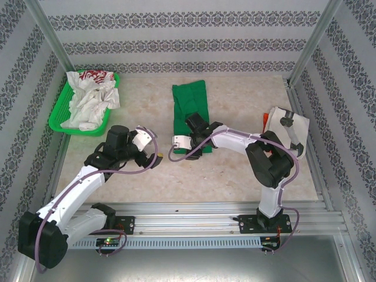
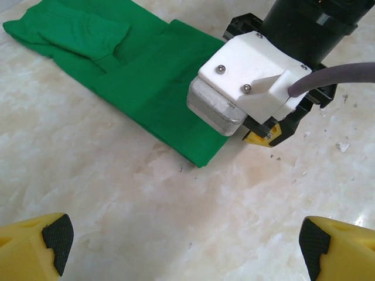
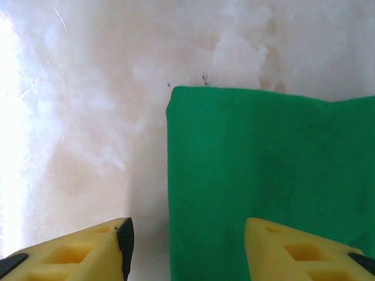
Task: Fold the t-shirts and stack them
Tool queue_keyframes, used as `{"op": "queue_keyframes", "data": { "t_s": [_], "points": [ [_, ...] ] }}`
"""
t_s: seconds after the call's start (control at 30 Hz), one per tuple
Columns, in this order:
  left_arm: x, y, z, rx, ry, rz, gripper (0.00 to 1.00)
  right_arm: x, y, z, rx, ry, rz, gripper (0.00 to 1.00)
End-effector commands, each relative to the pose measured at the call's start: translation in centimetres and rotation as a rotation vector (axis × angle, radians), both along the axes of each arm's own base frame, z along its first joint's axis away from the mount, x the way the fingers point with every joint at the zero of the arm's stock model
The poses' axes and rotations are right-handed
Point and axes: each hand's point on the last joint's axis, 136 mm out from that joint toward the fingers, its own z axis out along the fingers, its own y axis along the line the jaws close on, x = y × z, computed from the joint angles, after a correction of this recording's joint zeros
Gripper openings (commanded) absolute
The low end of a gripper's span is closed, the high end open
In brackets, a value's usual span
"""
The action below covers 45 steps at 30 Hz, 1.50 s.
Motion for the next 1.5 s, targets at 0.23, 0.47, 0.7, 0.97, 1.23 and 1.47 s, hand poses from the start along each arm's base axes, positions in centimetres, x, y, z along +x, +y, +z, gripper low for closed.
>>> {"op": "queue_keyframes", "data": {
  "t_s": [0.23, 0.47, 0.7, 0.97, 1.23, 1.47],
  "points": [
    [-0.7, 0.8, -0.7, 0.039, 0.021, 0.010, 1.00, 1.3, -2.3, -2.2, -0.148, -0.020, 0.012, 0.52],
    [-0.6, 0.8, -0.7, 0.038, 0.009, 0.012, 1.00, 2.6, -2.7, -2.7, -0.201, -0.066, -0.033, 0.47],
    [-0.6, 0.7, -0.7, 0.029, 0.006, 0.008, 1.00, 2.4, -3.1, -3.7, -0.244, -0.045, -0.052, 0.13],
    [-0.7, 0.6, -0.4, 0.020, -0.006, 0.005, 1.00, 0.5, -3.0, -2.1, -0.203, 0.023, -0.065, 0.00],
    [-3.1, -1.8, -0.4, 0.006, 0.016, -0.161, 1.00, -4.8, -3.2, 0.4, -0.120, 0.111, -0.047, 0.00],
    [-3.4, -2.8, -0.8, 0.000, -0.003, -0.201, 1.00, -10.2, -4.3, 1.4, -0.118, 0.192, -0.053, 0.00]
  ]
}}
